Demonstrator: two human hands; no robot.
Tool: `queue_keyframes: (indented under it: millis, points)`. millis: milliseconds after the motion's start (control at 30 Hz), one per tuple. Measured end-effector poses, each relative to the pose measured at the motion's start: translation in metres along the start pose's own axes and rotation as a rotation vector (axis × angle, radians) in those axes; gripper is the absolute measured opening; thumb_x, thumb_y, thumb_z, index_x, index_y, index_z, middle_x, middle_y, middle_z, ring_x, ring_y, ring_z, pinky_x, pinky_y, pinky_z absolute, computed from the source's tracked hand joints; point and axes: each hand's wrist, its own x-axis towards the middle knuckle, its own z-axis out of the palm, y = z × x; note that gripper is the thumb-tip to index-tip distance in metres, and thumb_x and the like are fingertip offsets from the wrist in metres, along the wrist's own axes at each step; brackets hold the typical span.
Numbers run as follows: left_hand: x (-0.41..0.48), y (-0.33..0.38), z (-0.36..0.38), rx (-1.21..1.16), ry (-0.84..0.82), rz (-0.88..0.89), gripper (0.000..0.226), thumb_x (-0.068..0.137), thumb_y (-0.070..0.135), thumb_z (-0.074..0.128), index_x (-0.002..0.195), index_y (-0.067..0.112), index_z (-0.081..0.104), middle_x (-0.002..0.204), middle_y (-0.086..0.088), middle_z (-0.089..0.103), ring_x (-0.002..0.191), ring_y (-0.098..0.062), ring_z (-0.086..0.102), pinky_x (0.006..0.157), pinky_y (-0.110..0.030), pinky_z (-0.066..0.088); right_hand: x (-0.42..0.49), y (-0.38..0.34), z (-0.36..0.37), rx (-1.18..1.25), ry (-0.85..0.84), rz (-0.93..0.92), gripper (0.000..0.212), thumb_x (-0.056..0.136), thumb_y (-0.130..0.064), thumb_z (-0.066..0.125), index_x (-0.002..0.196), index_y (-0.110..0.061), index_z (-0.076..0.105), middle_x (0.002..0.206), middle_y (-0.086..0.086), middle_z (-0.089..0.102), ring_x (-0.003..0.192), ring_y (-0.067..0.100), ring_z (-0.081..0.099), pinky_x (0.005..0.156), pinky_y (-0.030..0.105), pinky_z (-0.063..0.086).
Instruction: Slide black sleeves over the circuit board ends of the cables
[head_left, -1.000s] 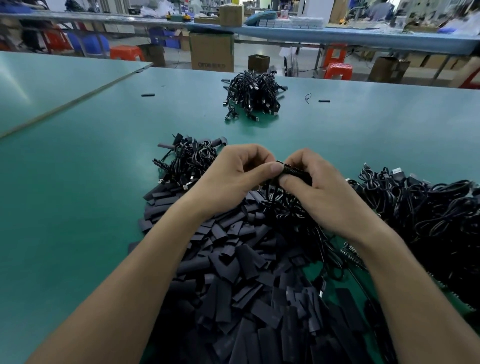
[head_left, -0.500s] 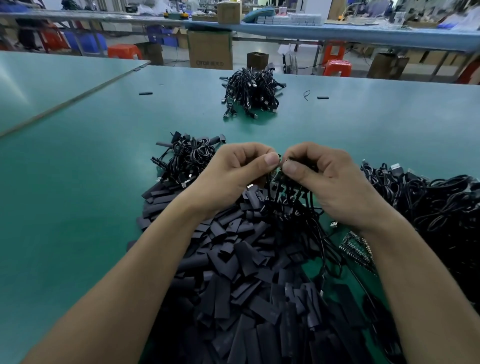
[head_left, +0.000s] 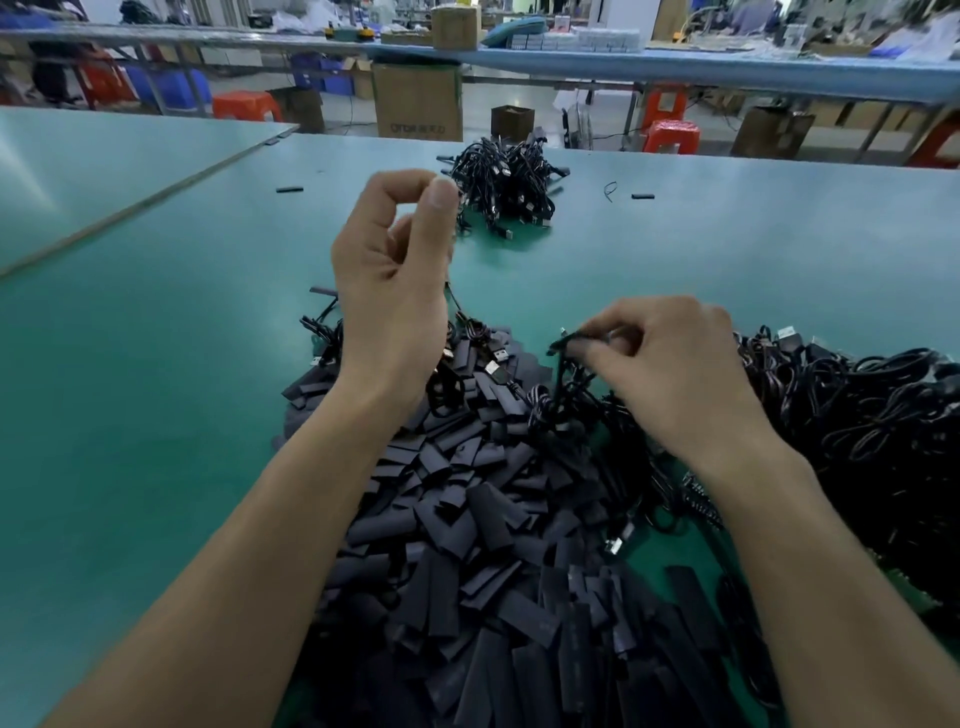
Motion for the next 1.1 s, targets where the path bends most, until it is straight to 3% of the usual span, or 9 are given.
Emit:
queue_keyframes:
  millis: [167,300,400,500,600,733,867,1000,1100]
  points:
    - [-0.004,-0.006,0.0,0.325,0.042,-0.033,0.019,0.104,0.03,0.052,0.091,0.03,0.065,0.05,0.018,0.039,0.046,-0.003,0.028,0.046,-0.017,0.027,-0.004,-0.016,-0.017,0.127,-0.264,-0.086,0.022,0.075,-0.035,0.083,0.083,-0.027,0.063,0.064,-0.013,0.068,0.059,-0.003,0.061,0.058,0.007,0.042]
    - [-0.005,-0.005,0.003,0.422,0.003,-0.091,0.03,0.104,0.024,0.041,0.122,0.021,0.065,0.065,0.016,0.058,0.052,0.0,0.052,0.051,-0.016,0.042,-0.01,-0.026,-0.02,-0.054,-0.737,-0.073,0.011,0.075,-0.025,0.086,0.078,-0.026,0.075,0.067,-0.014,0.072,0.063,-0.003,0.067,0.064,0.014,0.053]
    - [-0.007,-0.003,0.005,0.454,-0.08,-0.142,0.04,0.105,0.013,0.038,0.142,0.017,0.054,0.107,-0.022,0.069,0.095,-0.038,0.065,0.082,-0.05,0.054,-0.014,-0.028,-0.008,-0.305,-0.878,0.018,0.021,0.07,-0.025,0.088,0.086,-0.029,0.075,0.079,-0.013,0.07,0.077,0.005,0.067,0.076,0.029,0.058]
    - [-0.004,-0.009,0.003,0.433,-0.091,-0.157,0.041,0.107,0.009,0.038,0.147,0.014,0.046,0.085,0.0,0.064,0.054,-0.006,0.05,0.053,-0.024,0.046,-0.016,-0.029,-0.002,-0.354,-0.944,0.094,0.029,0.064,-0.032,0.092,0.086,-0.026,0.073,0.086,-0.01,0.07,0.08,0.011,0.066,0.074,0.033,0.059]
    - [-0.004,-0.011,0.002,0.413,-0.095,-0.165,0.037,0.106,0.01,0.043,0.142,0.017,0.046,0.087,0.009,0.067,0.056,0.002,0.05,0.056,-0.012,0.044,-0.018,-0.029,0.004,-0.372,-0.951,0.112,0.032,0.061,-0.034,0.094,0.08,-0.023,0.07,0.082,-0.009,0.068,0.078,0.013,0.066,0.064,0.028,0.053]
    - [-0.005,-0.01,0.002,0.361,-0.117,-0.191,0.014,0.103,0.01,0.052,0.104,0.024,0.053,0.087,0.009,0.073,0.06,0.002,0.059,0.056,-0.012,0.046,-0.02,-0.03,0.012,-0.399,-0.945,0.081,0.03,0.065,-0.026,0.092,0.069,-0.021,0.063,0.072,-0.008,0.06,0.069,0.013,0.06,0.054,0.024,0.043]
    - [-0.005,-0.01,0.0,0.333,-0.138,-0.214,0.017,0.098,0.011,0.063,0.093,0.027,0.063,0.084,0.008,0.072,0.065,0.001,0.063,0.062,-0.016,0.05,-0.016,-0.031,-0.001,-0.374,-0.879,0.014,0.026,0.075,-0.027,0.084,0.072,-0.021,0.059,0.073,-0.006,0.061,0.07,0.015,0.06,0.056,0.028,0.046]
    - [-0.007,-0.01,0.0,0.286,-0.17,-0.202,0.018,0.096,0.014,0.067,0.092,0.032,0.068,0.075,0.007,0.067,0.065,-0.002,0.064,0.063,-0.017,0.052,-0.011,-0.031,-0.022,-0.044,-0.676,-0.011,0.021,0.083,-0.02,0.078,0.078,-0.022,0.059,0.067,-0.002,0.071,0.061,0.007,0.066,0.062,0.029,0.05]
    - [-0.009,-0.007,0.001,0.289,-0.243,-0.202,0.012,0.094,0.019,0.07,0.101,0.029,0.071,0.071,0.004,0.07,0.064,-0.001,0.064,0.063,-0.013,0.049,-0.008,-0.029,-0.026,0.178,-0.33,-0.05,0.015,0.087,-0.019,0.075,0.086,-0.029,0.063,0.07,-0.003,0.072,0.063,0.004,0.069,0.067,0.025,0.054]
